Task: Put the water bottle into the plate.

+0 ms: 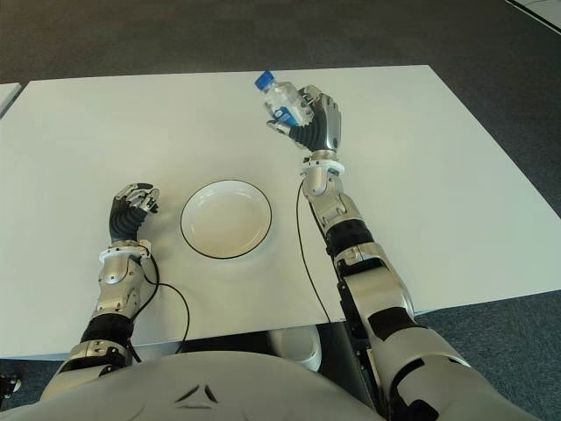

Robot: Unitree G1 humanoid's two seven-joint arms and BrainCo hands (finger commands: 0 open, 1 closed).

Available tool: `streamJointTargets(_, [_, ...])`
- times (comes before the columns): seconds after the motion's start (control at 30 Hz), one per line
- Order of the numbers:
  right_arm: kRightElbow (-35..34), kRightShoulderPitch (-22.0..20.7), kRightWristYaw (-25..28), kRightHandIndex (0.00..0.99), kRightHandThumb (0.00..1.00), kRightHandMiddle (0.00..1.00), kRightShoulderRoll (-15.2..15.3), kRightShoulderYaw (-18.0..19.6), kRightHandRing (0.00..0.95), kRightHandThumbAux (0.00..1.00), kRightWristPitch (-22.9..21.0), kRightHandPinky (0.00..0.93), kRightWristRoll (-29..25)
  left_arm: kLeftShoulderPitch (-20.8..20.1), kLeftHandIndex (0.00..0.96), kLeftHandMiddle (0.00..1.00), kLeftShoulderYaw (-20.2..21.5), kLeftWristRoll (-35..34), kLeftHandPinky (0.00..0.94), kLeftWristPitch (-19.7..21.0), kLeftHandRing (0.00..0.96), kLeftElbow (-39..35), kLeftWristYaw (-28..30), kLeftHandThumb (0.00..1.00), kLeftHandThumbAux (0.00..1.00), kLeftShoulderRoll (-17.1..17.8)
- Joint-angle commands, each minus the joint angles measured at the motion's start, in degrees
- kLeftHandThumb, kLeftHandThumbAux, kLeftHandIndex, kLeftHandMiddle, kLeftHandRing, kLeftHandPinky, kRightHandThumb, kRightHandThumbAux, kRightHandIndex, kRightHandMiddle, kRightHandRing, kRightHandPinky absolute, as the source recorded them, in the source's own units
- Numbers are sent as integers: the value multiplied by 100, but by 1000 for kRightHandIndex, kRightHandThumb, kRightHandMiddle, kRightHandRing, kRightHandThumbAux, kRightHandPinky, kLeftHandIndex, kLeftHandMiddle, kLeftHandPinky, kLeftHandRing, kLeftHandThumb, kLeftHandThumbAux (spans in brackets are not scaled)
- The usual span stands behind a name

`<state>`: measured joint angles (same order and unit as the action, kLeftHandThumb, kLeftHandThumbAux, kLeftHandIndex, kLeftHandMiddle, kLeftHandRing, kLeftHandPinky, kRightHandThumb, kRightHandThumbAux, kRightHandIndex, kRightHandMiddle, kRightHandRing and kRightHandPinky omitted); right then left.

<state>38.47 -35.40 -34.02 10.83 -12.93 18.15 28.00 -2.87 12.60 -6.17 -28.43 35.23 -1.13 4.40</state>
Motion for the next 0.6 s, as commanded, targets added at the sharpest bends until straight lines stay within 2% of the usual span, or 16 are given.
streamJointTargets(0.03, [-705,215,253,439,711,887,-22,-203,884,723,291,866,165,170,437,678,0,-40,624,231,650,112,19,710,710,-71])
streamJointTargets(0.3, [-1450,634,1219,439,710,872,199,-452,865,723,551,848,133,174,436,673,4,-80,621,304,646,92,27,710,710,-75])
streamJointTargets(0.6, [-1683,697,2904,439,710,876,626,-747,865,721,1186,853,-147,177,436,676,-3,-93,623,346,650,72,40,710,710,-71])
